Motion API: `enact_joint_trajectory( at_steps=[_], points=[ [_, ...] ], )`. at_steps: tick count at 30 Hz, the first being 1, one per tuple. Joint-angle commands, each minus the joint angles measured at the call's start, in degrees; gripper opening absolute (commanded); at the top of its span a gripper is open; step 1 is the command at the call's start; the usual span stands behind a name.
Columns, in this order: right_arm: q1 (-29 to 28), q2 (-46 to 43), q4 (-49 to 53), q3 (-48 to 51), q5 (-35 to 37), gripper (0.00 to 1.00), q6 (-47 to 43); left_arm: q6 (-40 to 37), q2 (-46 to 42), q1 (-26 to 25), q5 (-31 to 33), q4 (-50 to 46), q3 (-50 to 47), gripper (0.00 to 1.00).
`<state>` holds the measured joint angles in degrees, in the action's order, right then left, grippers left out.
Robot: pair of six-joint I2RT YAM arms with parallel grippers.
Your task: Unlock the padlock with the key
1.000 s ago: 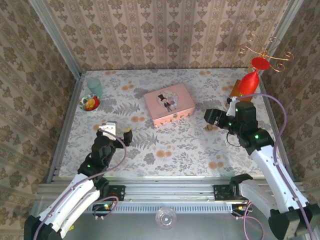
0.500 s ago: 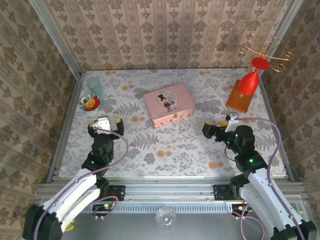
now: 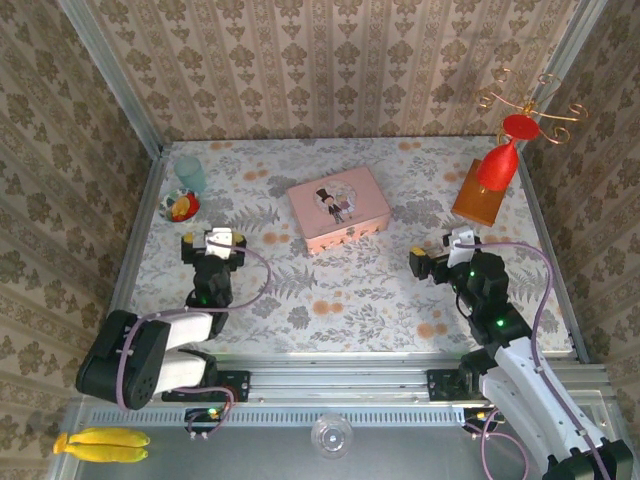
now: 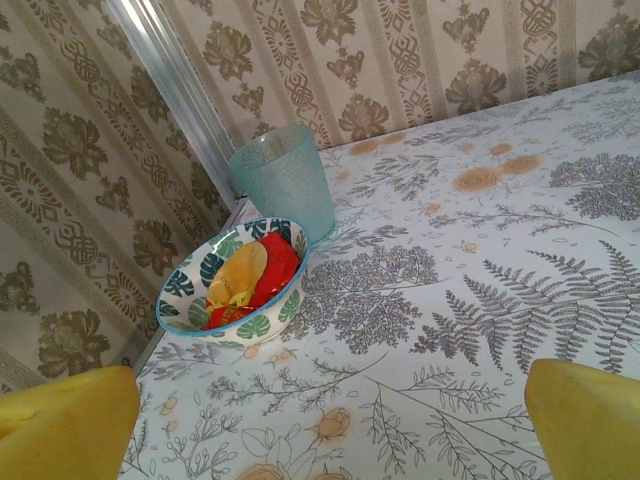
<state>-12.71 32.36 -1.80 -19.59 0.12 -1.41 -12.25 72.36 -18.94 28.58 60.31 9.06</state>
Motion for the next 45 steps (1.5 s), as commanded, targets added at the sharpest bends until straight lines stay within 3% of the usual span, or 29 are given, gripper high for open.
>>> enact_joint_trajectory(
  at_steps=[1, 6, 11, 16, 18, 24, 27, 37, 45],
  points=[
    [-0.4, -0.2, -3.8, 1.8, 4.2, 1.0, -3.7, -0.4, 1.1, 1.5, -4.4, 4.2, 0.2, 1.0],
    [-0.4, -0.1, -5.0, 3.1, 5.0, 1.0, -4.0, 1.4, 2.4, 4.0, -4.6, 0.2, 1.6, 1.0],
    [-0.4, -0.3, -7.2, 4.8, 5.7, 1.0, -4.0, 2.3, 6.9, 6.9, -8.5, 4.3, 2.6, 1.0],
    [-0.4, 1.2, -8.3, 5.0, 7.8, 1.0, -3.9, 3.3, 18.1, 9.5, -11.1, 14.5, 3.5, 1.0],
    [-0.4, 1.8, -9.0, 5.0, 8.0, 1.0, -4.0, 4.7, 19.8, 10.8, -12.4, 14.4, 4.1, 1.0],
    [-0.3, 5.5, -13.0, 5.3, 9.3, 1.0, -3.6, 5.9, 18.1, 12.1, -13.1, 2.7, 9.4, 1.0],
    [-0.3, 8.7, -14.4, 4.6, 11.4, 1.0, -2.7, 9.5, 17.3, 15.3, -15.6, -4.1, 12.0, 1.0],
    [0.7, 21.2, -27.6, 4.6, 16.0, 1.0, -1.8, 8.0, 17.4, 14.7, -16.1, -3.3, 11.7, 1.0],
    [4.0, 32.6, -38.0, 5.2, 13.7, 1.0, -1.5, 7.5, 17.4, 14.1, -16.0, -2.6, 11.4, 1.0]
  ],
)
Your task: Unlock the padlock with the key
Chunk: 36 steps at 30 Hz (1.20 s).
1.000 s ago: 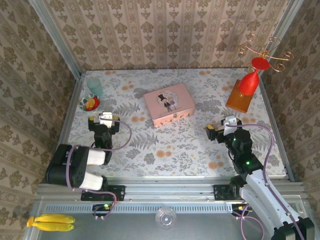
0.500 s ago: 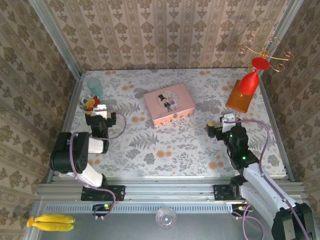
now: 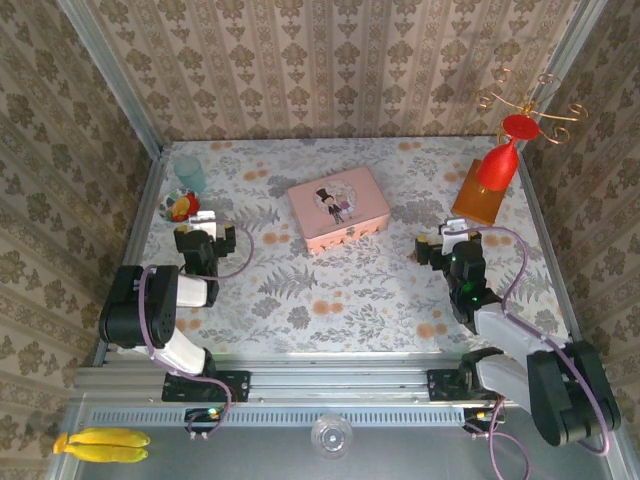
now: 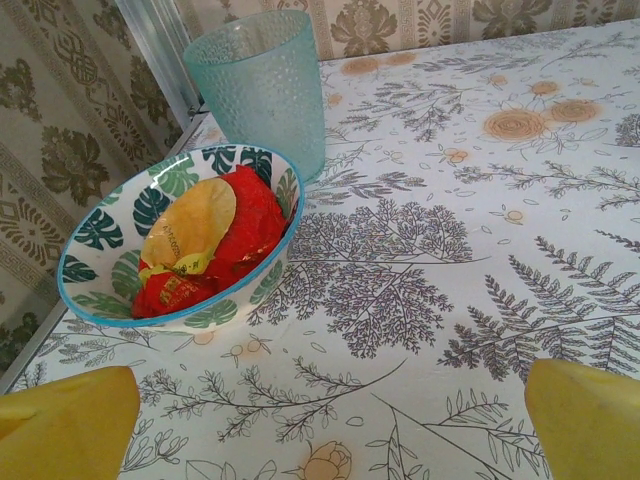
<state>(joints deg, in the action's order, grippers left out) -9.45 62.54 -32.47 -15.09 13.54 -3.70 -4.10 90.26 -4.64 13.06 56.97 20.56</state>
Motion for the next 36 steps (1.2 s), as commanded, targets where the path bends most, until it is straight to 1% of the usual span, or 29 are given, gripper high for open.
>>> enact_joint_trajectory(
  at_steps=[1, 6, 10, 14, 19, 21, 23, 24, 25, 27, 28, 36],
  points=[
    [0.9, 3.9, -8.8, 0.5, 0.3, 1.0, 0.5, -0.6, -0.5, -0.2, -0.6, 0.8, -0.1, 1.0],
    [1.9, 7.8, -11.2, -1.1, -1.2, 1.0, -0.2, -0.6, -0.5, -0.2, -0.6, 0.8, -0.2, 1.0],
    [3.4, 10.7, -10.5, -3.5, -5.5, 1.0, 0.1, -0.6, -0.5, -0.2, -0.5, 0.8, -0.2, 1.0],
    [4.7, 15.2, -13.0, -5.5, -8.0, 1.0, 1.7, -0.6, -0.5, -0.2, -0.5, 0.8, -0.1, 1.0],
    [5.3, 20.7, -14.0, -7.6, -7.8, 1.0, 2.2, -0.6, -0.5, -0.2, -0.6, 0.7, -0.1, 1.0],
    [5.7, 22.1, -15.5, -7.4, -6.9, 1.0, 3.0, -0.6, -0.4, -0.2, -0.5, 0.6, -0.1, 1.0],
    [6.4, 25.7, -19.5, -7.1, -6.7, 1.0, 4.1, -0.6, -0.5, -0.2, -0.6, 0.5, 0.0, 1.0],
    [6.6, 25.8, -20.3, -7.1, -5.3, 1.0, 4.6, -0.6, -0.4, -0.1, -0.7, 0.5, 0.0, 1.0],
    [6.7, 24.6, -16.6, -7.8, -4.3, 1.0, 5.4, -0.6, -0.5, -0.1, -0.7, 0.5, 0.0, 1.0],
    [6.9, 25.4, -18.1, -7.8, -4.3, 1.0, 5.5, -0.6, -0.5, 0.0, -0.7, 0.5, 0.0, 1.0],
    [7.1, 24.9, -16.5, -8.1, -4.4, 1.0, 5.9, -0.6, -0.5, -0.1, -0.7, 0.6, 0.0, 1.0],
    [7.2, 25.0, -17.1, -7.9, -4.4, 1.0, 5.9, -0.6, -0.5, -0.1, -0.8, 0.5, 0.1, 1.0]
  ],
)
